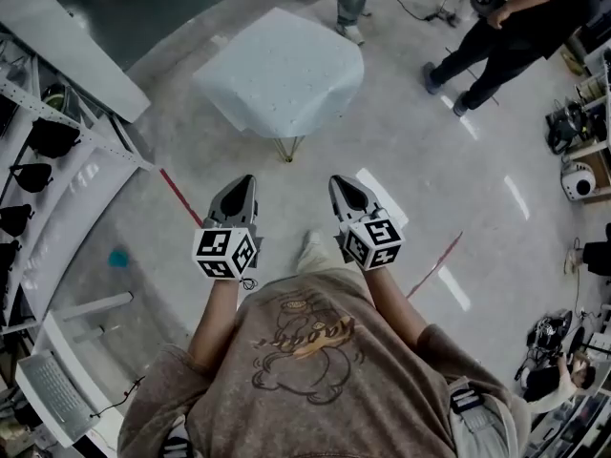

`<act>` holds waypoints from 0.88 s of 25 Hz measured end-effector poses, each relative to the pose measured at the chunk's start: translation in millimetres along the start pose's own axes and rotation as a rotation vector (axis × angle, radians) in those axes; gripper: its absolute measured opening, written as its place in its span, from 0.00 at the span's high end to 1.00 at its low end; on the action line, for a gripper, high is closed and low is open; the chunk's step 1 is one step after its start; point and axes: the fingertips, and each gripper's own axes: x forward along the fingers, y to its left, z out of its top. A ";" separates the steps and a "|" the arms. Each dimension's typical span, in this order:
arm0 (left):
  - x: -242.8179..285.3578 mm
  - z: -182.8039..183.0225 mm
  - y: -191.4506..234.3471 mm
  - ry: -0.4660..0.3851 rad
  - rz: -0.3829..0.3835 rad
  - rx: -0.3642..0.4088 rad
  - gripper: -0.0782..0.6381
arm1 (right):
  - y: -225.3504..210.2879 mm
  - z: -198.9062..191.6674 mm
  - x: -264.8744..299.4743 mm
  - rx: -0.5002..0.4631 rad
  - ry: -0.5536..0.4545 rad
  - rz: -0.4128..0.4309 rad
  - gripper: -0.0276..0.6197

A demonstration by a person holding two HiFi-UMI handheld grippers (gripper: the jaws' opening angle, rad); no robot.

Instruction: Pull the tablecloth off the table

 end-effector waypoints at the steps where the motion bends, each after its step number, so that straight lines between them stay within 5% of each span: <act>1: 9.3 2.1 -0.7 0.002 0.005 -0.002 0.87 | -8.0 4.3 5.2 0.001 0.003 0.006 0.95; 11: 77.7 31.0 7.6 -0.021 0.065 0.003 0.87 | -59.7 35.8 53.1 -0.007 0.014 0.063 0.95; 22: 87.2 47.0 33.9 -0.036 0.043 -0.031 0.87 | -60.9 48.7 81.7 0.016 0.008 0.040 0.95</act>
